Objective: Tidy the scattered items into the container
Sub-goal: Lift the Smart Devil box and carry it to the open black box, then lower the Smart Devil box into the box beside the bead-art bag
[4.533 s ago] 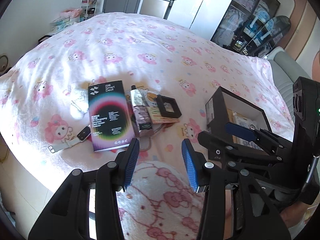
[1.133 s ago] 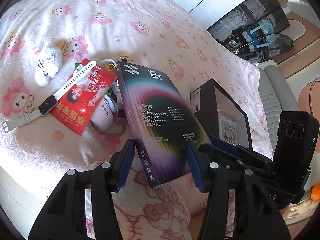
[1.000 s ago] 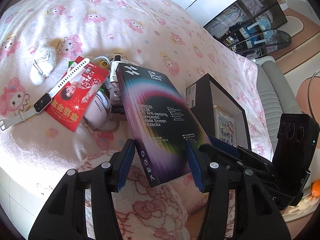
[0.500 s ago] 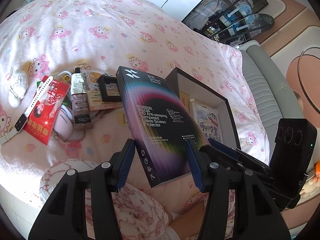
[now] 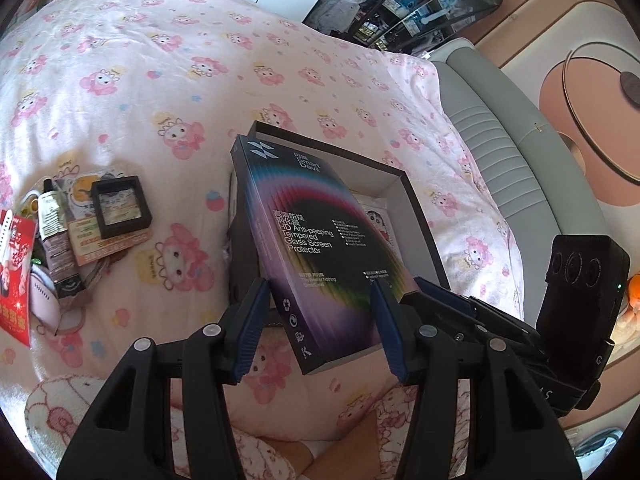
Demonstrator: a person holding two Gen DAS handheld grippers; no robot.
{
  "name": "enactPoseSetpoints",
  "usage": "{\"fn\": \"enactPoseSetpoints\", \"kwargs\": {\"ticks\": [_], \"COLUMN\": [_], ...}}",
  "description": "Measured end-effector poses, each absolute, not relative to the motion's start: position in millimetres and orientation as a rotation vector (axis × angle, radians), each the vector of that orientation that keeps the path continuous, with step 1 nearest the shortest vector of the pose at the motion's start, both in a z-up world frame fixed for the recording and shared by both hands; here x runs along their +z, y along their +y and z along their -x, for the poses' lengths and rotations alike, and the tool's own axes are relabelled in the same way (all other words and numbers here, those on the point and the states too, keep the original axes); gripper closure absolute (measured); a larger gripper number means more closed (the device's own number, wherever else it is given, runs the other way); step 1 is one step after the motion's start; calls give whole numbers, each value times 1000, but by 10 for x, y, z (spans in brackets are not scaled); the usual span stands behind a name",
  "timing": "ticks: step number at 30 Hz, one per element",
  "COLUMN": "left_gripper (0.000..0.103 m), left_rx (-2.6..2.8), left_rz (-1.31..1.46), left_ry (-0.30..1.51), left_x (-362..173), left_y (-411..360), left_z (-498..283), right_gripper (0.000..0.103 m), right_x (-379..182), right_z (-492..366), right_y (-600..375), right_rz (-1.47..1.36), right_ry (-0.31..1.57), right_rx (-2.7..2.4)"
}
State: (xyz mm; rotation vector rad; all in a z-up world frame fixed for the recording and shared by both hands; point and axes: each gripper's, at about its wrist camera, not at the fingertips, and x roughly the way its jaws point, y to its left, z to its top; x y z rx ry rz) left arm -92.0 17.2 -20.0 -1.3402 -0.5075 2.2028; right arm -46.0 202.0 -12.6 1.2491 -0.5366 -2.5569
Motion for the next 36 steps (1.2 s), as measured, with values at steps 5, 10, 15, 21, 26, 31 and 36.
{"fn": "enactPoseSetpoints", "kwargs": {"ticks": [5, 10, 15, 21, 26, 31, 36], "left_gripper": [51, 51, 50, 50, 51, 51, 51], "left_rx": [2161, 2144, 2136, 2098, 2146, 2159, 2161], "left_rz": [1338, 1372, 1454, 1501, 1495, 1533, 1553], "left_ry": [-428, -368, -335, -321, -209, -150, -134], "left_x": [-267, -437, -718, -960, -989, -1005, -1004], "left_y": [561, 862, 992, 1076, 1193, 1201, 1139], "left_z": [1159, 1471, 1709, 1726, 1709, 1680, 1616], "right_gripper": [63, 62, 63, 62, 62, 62, 62], "right_x": [-190, -325, -618, -879, -1005, -1052, -977], "right_z": [496, 669, 913, 972, 1012, 1035, 1036], "right_y": [2330, 2585, 2762, 2873, 2869, 2817, 2885], "right_rz": [-1280, -1332, -1395, -1457, -1531, -1573, -1564], "right_ry": [-565, -569, -610, -642, -619, -604, -604], "right_rx": [-2605, -2625, -2572, -2536, -2522, -2507, -2542]}}
